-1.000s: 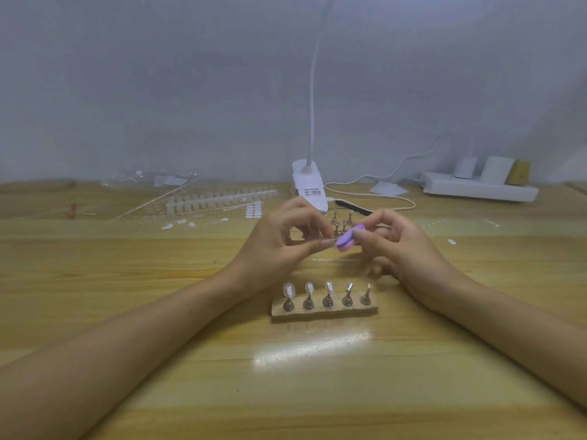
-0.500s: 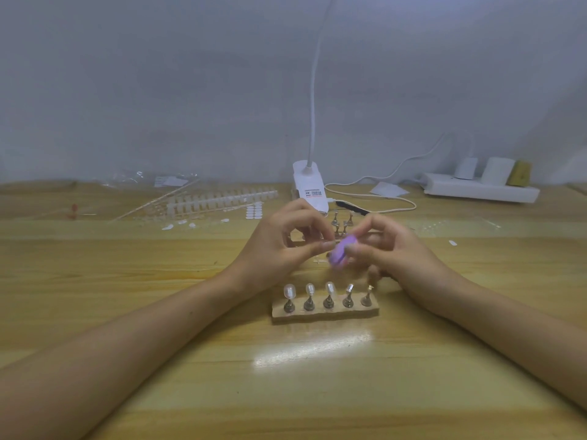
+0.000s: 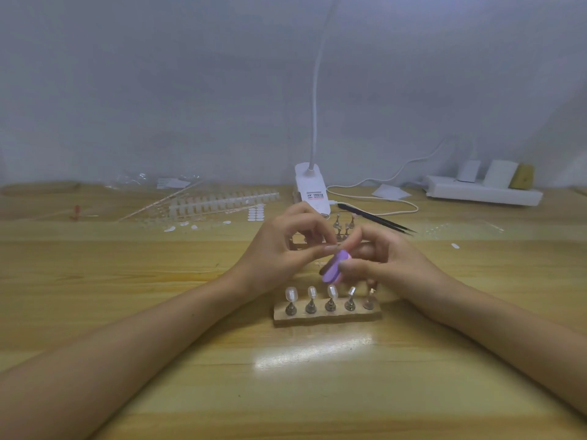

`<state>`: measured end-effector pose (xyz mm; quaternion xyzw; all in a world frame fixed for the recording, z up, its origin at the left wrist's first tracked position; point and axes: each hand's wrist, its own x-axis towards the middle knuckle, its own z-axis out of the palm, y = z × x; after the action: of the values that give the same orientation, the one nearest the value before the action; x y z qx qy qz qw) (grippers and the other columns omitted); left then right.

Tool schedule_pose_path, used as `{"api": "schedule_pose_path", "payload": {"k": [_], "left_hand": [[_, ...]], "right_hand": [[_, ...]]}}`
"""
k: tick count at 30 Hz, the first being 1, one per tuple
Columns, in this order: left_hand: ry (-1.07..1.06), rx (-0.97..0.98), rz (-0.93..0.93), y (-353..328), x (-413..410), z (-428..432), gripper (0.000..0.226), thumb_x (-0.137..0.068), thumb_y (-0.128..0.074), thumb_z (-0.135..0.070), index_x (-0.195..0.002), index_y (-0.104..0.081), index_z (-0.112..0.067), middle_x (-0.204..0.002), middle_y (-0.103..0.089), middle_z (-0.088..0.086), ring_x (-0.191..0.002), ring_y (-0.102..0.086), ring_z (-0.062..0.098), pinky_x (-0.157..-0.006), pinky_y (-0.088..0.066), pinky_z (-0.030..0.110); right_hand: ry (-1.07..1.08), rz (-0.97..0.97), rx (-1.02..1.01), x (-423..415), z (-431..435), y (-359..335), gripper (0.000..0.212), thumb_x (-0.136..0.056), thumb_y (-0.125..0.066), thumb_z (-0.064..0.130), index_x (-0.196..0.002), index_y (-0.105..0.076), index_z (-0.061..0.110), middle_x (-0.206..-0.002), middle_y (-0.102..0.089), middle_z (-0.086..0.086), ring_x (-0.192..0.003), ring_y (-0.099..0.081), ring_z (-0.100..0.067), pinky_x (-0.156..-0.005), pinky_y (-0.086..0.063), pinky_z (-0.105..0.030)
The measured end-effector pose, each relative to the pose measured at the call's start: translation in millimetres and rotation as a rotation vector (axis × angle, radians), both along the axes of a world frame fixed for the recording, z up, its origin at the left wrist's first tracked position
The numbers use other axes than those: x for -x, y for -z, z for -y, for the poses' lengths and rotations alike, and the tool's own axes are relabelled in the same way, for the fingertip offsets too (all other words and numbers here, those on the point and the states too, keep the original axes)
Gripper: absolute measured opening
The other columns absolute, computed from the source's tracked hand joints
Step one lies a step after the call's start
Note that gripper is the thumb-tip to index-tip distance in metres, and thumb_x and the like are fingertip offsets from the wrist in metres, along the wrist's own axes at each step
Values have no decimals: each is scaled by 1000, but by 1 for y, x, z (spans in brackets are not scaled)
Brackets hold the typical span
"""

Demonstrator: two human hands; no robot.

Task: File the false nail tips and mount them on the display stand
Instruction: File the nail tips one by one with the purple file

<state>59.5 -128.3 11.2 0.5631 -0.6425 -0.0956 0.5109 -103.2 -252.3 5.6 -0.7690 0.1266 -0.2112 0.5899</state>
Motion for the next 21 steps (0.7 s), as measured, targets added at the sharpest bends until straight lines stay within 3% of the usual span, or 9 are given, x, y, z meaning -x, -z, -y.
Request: {"api": "schedule_pose_path", "payload": {"k": [4,7,11,13,18,21], "left_hand": [[-4,-10,1,0,0,0,4,-83,-74,-5,-84,-71,-3,-87,-53,-2,-74,-54,4,-59,-39,8],[-8,-7,20,-1,0,0,4,-83,-74,-4,-84,-70,-6,-87,-53,-4,-74,-54,4,-59,-39,8],[-11,-9,19,-1,0,0,4,-83,-75,-4,-84,-70,-6,-87,-54,-4,-74,-53,1,-59,-40,8],[-12,-5,25,-1,0,0,4,-83,-74,-4,-84,-70,-6,-87,-53,-3,-73,-53,2,-60,-40,8],[-20,-13,6,-1,0,-1,4,-83,-74,-6,-84,-71,-5,-88,-54,0,-74,-54,14,-60,-40,8],[-19,-7,23,-1,0,-1,4,-84,-74,-6,-84,-70,-6,-87,-53,0,-74,-54,11,-61,-40,8]], "right_hand": [[95,78,-88,1,3,0,31,-79,-71,29,-96,-56,9,-91,-77,-10,-66,-67,-17,-48,-48,-21],[-12,-6,-14,1,1,-1,30,-78,-75,24,-95,-56,9,-92,-77,-13,-70,-70,-18,-53,-50,-20],[66,65,-92,1,3,-1,31,-75,-74,25,-95,-55,9,-93,-77,-13,-68,-67,-19,-51,-51,-22],[-2,21,-46,1,0,-2,29,-77,-73,24,-94,-55,10,-93,-77,-14,-70,-70,-18,-52,-50,-21],[72,93,-119,1,2,-1,28,-78,-71,25,-96,-55,10,-95,-76,-14,-75,-62,-24,-52,-50,-21],[-17,31,-28,0,0,-1,28,-81,-70,24,-97,-54,7,-94,-77,-13,-74,-68,-19,-53,-49,-21]]}}
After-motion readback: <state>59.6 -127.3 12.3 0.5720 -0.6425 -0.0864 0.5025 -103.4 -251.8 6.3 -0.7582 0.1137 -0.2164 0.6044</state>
